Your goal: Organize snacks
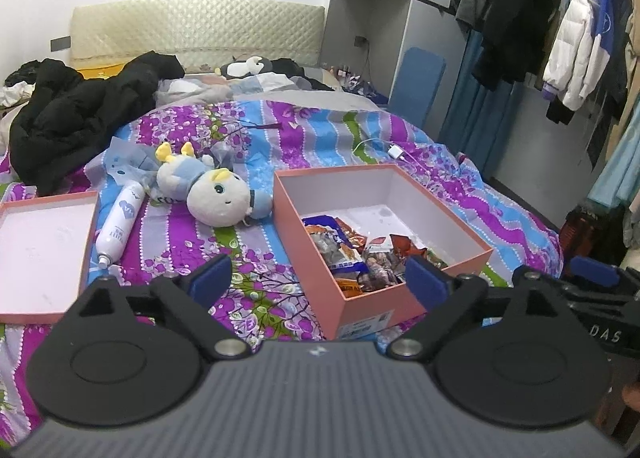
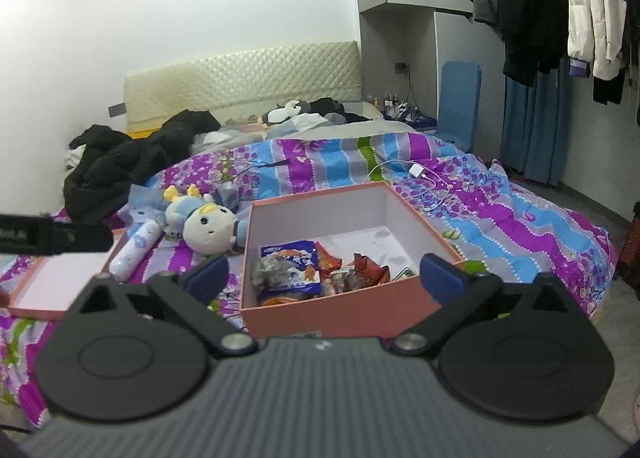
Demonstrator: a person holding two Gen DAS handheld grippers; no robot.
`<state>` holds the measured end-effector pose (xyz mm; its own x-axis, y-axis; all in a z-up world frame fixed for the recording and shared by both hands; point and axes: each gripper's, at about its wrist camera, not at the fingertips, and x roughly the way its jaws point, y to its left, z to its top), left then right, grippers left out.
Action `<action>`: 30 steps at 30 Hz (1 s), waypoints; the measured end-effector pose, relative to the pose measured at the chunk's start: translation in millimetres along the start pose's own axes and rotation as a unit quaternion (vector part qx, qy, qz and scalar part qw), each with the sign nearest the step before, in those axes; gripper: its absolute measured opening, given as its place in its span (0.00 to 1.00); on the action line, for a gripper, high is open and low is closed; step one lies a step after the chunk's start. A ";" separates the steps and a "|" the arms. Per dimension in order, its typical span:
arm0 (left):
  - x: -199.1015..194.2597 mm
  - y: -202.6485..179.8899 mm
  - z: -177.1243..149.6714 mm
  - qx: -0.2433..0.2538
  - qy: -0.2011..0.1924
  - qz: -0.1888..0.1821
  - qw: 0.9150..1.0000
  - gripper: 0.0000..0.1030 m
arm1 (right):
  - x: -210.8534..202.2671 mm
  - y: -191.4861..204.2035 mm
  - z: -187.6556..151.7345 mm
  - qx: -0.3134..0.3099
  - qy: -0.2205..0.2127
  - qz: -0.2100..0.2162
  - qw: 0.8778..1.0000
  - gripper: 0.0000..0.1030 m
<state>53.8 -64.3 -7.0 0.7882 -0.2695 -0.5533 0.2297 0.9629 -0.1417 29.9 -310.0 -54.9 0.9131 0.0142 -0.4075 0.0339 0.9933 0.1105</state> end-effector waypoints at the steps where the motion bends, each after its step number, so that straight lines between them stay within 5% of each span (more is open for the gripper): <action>1: 0.5 -0.4 -0.7 -0.001 0.001 0.000 1.000 0.93 | 0.1 -0.4 -0.2 0.001 0.001 0.000 1.000 1.00; 30: -6.0 0.4 2.9 0.005 -0.004 -0.003 1.000 0.94 | 1.9 1.4 -1.3 0.009 0.002 0.004 1.000 1.00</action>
<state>50.8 -62.4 -1.3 0.7918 -0.2750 -0.5454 0.2402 0.9612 -0.1358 31.2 -308.4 -56.7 0.9121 0.0230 -0.4093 0.0332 0.9910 0.1296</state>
